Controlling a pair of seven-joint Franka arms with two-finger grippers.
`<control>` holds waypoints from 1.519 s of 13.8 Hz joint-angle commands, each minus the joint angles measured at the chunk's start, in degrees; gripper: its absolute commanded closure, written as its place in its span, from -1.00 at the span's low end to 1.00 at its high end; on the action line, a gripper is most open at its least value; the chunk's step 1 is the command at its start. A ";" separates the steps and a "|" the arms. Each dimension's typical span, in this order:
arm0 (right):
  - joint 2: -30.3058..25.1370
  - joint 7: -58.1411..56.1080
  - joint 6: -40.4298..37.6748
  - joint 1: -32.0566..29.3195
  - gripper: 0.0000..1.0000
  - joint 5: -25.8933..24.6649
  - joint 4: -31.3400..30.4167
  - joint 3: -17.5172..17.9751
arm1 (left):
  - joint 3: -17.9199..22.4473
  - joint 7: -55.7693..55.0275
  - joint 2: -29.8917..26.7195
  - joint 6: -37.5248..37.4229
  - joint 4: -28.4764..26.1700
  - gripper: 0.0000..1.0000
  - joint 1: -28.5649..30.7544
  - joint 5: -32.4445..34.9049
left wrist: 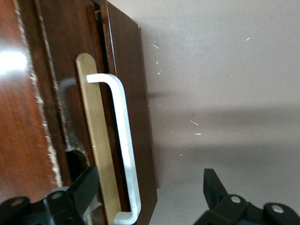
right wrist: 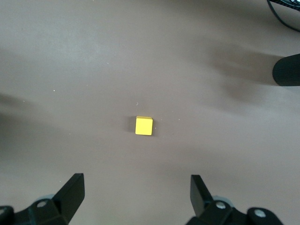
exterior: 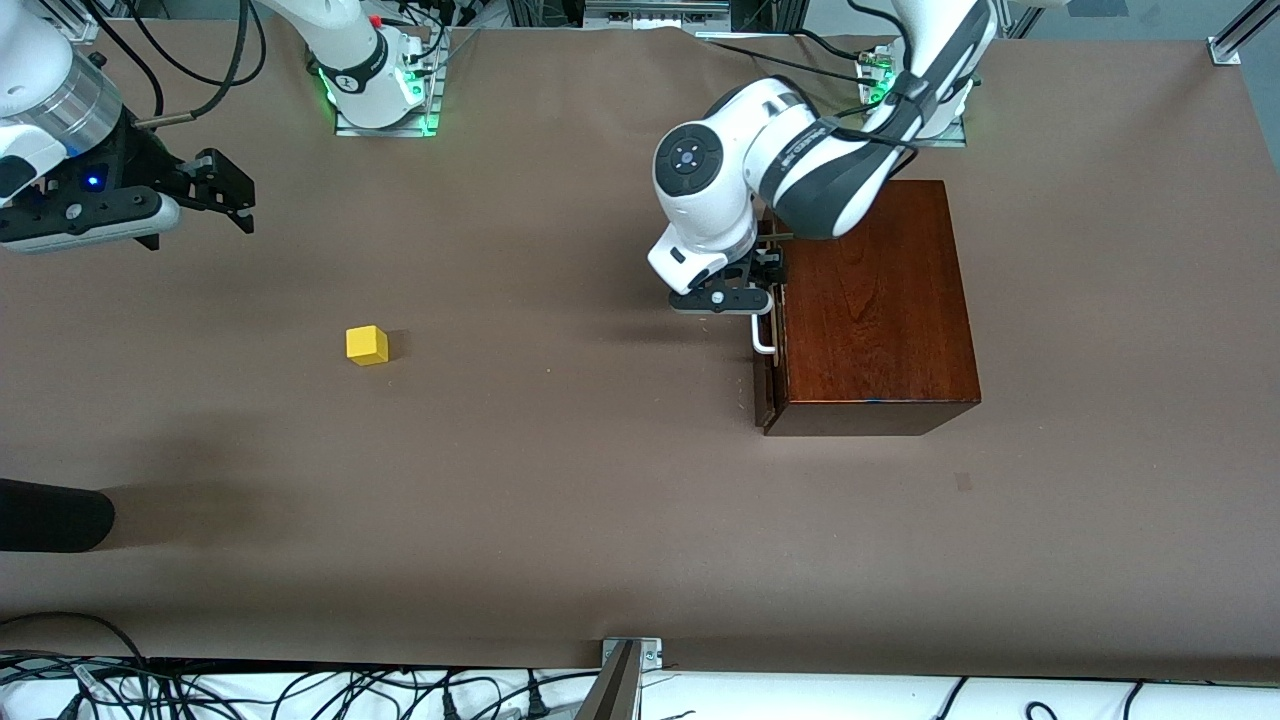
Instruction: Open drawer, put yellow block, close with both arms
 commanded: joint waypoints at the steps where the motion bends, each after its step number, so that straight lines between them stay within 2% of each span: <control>1: 0.16 0.46 -0.22 -0.16 -1.00 0.23 0.70 0.05 | 0.36 -4.21 2.18 0.71 -0.38 -1.00 -3.03 4.47; 5: 0.16 0.46 -0.14 -0.16 -1.00 0.23 0.70 0.05 | 0.44 -5.80 4.20 0.71 -0.64 -1.00 -3.65 8.87; 10: 0.16 0.55 -0.13 -0.16 -1.00 0.32 0.70 0.05 | 0.62 -7.28 6.05 3.69 -1.43 -1.00 -3.48 9.23; 13: 0.16 0.55 -0.13 -0.16 -1.00 0.23 0.70 0.05 | 0.88 -8.88 5.26 3.18 -1.43 -1.00 -3.57 9.58; 15: 0.16 0.55 -0.13 -0.16 -1.00 0.32 0.70 0.05 | 0.80 -9.05 4.82 3.09 -1.35 -1.00 -3.39 13.52; 19: 0.16 0.55 -0.13 -0.16 -1.00 0.23 0.70 0.05 | 0.97 -9.05 4.73 2.03 -1.35 -1.00 -3.57 14.24; 21: 0.16 0.55 -0.13 -0.16 -1.00 0.23 0.70 0.05 | 0.80 -9.14 4.73 0.63 -1.35 -1.00 -3.65 16.95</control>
